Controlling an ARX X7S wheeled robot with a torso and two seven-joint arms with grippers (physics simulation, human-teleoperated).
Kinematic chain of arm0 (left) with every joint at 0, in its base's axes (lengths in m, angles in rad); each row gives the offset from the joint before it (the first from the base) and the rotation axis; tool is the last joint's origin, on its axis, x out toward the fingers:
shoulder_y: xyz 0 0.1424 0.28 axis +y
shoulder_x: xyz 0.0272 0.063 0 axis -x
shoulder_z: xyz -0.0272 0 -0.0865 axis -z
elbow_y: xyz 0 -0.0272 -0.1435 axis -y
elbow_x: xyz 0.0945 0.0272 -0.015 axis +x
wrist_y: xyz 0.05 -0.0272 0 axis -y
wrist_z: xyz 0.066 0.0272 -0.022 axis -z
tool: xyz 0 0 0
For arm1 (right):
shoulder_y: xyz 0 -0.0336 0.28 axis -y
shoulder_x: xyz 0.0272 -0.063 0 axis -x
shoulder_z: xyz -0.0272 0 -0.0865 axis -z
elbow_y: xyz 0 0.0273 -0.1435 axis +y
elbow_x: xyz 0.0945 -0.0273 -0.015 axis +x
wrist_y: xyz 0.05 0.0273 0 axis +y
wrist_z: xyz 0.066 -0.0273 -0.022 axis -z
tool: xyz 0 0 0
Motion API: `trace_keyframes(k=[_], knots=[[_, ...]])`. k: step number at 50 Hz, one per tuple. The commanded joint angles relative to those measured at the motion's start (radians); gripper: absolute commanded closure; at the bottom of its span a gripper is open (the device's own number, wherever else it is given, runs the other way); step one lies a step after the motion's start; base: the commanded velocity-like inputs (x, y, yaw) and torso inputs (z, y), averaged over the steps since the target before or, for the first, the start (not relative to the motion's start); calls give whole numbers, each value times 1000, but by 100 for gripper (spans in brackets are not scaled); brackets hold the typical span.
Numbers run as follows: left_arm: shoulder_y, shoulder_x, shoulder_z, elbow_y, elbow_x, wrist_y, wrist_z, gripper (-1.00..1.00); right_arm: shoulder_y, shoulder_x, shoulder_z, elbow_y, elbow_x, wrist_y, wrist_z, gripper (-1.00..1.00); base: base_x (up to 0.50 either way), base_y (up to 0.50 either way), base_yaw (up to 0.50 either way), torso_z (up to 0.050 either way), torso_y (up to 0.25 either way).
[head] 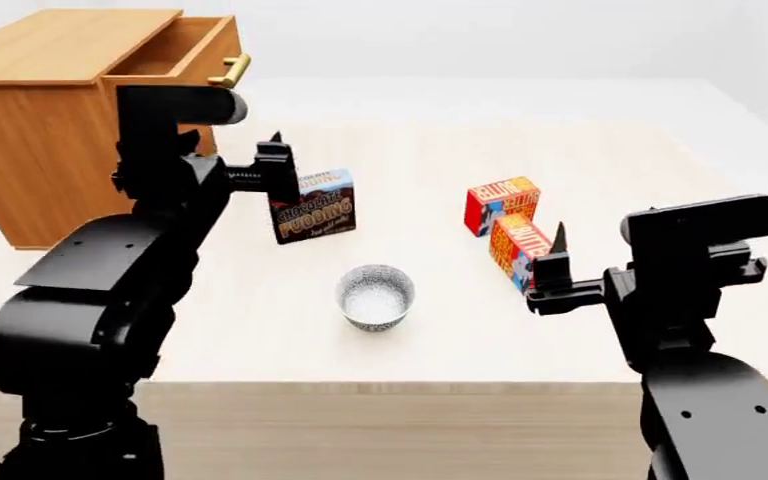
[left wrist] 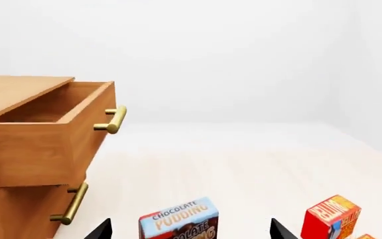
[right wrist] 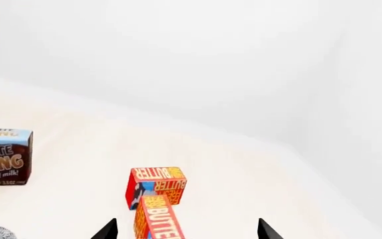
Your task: Put the bowl in the top drawer of the cabinet.
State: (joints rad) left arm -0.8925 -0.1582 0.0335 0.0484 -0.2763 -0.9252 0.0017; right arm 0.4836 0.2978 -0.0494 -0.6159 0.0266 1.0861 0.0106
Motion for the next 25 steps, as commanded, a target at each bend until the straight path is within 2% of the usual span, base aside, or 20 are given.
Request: trace_keyframes(k=[1,3,8,13,17,25], knots=[[-406,7,-1,-229,-14,-198,-23,-100,225,39,-24,-67,9,229,-26,-100,0,0,0,0,0],[-473,9,4,-269,-28,-235,-4,-100,232,42,-18,-70,11,229,-29,-100,0,107,0,0,0],[-607,12,38,-409,-8,-228,5,-100,219,53,-33,-90,14,213,-34,-100,209,500,0,0,0],[-633,19,34,-454,6,-212,-22,-100,189,54,-43,-92,16,174,-35,-100,344,451,0,0,0],[-657,17,59,-510,7,-198,3,-100,178,65,-71,-78,9,152,-31,-100,475,268,0,0,0],[-715,29,66,-656,14,-176,5,-100,175,64,-99,-60,12,119,-33,-100,500,13,0,0,0]])
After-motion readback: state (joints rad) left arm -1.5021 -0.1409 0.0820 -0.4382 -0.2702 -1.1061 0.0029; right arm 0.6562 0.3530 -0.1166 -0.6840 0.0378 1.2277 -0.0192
